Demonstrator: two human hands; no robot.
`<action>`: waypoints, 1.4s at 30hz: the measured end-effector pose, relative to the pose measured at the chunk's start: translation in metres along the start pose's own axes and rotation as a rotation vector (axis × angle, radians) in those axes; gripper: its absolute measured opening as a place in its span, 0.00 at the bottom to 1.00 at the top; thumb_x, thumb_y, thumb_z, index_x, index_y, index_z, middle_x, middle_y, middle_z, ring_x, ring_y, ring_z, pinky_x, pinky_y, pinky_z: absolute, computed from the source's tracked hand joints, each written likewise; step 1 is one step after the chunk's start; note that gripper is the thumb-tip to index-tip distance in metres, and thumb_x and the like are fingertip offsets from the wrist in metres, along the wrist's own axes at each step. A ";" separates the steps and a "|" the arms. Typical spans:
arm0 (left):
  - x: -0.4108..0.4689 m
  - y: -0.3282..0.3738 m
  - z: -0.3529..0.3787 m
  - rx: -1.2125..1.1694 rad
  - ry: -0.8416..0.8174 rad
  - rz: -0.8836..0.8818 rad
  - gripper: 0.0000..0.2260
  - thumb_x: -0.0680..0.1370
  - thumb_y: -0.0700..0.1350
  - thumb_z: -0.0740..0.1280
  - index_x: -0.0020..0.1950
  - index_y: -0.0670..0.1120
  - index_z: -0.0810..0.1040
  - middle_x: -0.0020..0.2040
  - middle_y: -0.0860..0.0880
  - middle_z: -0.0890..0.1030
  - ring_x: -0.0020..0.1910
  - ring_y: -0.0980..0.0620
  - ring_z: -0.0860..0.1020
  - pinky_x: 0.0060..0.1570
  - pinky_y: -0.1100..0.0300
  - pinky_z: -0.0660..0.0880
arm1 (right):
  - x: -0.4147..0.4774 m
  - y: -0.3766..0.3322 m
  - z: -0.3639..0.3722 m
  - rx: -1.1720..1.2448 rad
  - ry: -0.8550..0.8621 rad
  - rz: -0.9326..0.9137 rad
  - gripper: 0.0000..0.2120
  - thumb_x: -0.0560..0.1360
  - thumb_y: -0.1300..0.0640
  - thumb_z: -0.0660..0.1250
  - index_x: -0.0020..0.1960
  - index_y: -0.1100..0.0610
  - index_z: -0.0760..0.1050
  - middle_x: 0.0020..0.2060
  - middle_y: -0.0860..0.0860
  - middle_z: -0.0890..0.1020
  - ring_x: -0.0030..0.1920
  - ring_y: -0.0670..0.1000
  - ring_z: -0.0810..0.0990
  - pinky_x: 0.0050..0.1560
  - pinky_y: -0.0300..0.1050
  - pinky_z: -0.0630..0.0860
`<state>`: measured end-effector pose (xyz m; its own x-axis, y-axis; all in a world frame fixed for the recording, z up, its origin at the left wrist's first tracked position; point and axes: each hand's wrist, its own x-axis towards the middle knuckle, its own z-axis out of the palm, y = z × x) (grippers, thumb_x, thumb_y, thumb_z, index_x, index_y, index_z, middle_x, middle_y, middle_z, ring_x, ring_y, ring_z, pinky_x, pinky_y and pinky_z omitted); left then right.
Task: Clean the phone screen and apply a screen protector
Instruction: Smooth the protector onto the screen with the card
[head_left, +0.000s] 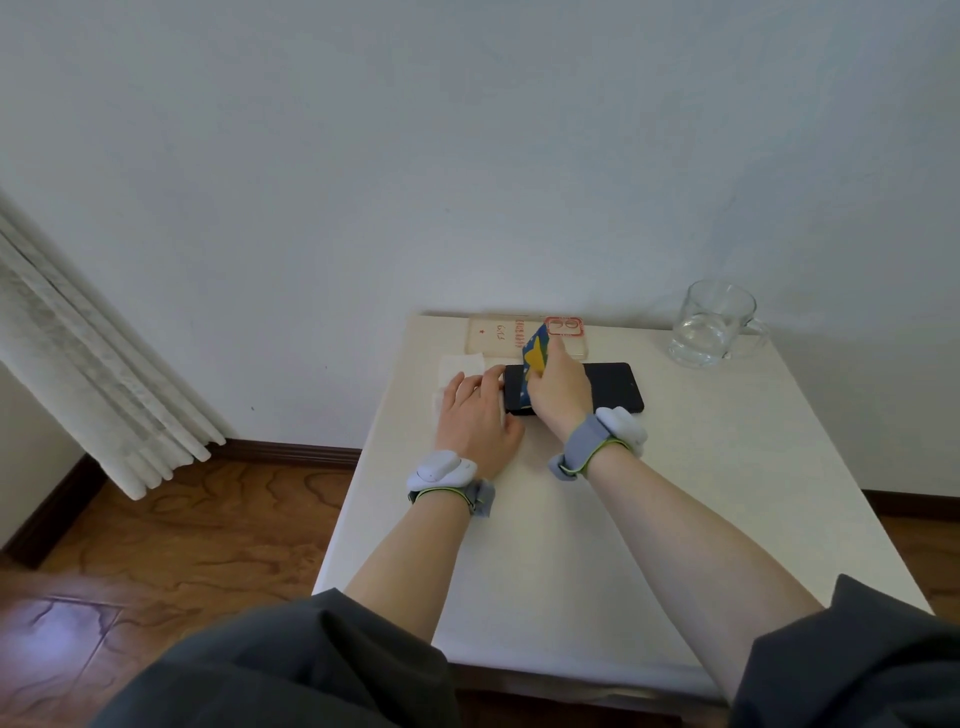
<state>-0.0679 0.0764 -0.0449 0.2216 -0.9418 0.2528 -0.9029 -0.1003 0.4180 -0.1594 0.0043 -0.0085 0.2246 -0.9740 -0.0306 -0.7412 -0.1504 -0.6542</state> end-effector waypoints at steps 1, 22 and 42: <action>-0.001 0.000 0.000 0.001 -0.003 0.000 0.27 0.73 0.46 0.61 0.72 0.44 0.61 0.63 0.52 0.77 0.69 0.50 0.65 0.73 0.58 0.46 | 0.001 0.000 -0.001 0.028 -0.018 0.000 0.13 0.78 0.60 0.58 0.62 0.60 0.66 0.54 0.61 0.79 0.53 0.64 0.77 0.52 0.54 0.76; 0.000 0.000 0.000 -0.015 -0.020 -0.019 0.28 0.73 0.43 0.60 0.73 0.44 0.59 0.65 0.51 0.76 0.70 0.50 0.64 0.73 0.60 0.43 | -0.002 0.001 -0.004 -0.113 0.028 -0.039 0.15 0.79 0.60 0.56 0.65 0.60 0.64 0.54 0.60 0.80 0.55 0.64 0.76 0.62 0.55 0.68; 0.000 -0.001 0.002 0.005 -0.013 -0.007 0.26 0.72 0.43 0.57 0.71 0.44 0.64 0.64 0.51 0.76 0.69 0.50 0.65 0.73 0.59 0.44 | 0.001 -0.008 0.003 -0.050 0.001 0.001 0.13 0.77 0.61 0.57 0.62 0.58 0.66 0.55 0.57 0.80 0.57 0.62 0.76 0.61 0.52 0.63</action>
<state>-0.0679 0.0755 -0.0469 0.2235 -0.9451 0.2384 -0.9032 -0.1089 0.4151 -0.1513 0.0051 -0.0059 0.2234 -0.9743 -0.0305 -0.7718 -0.1577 -0.6160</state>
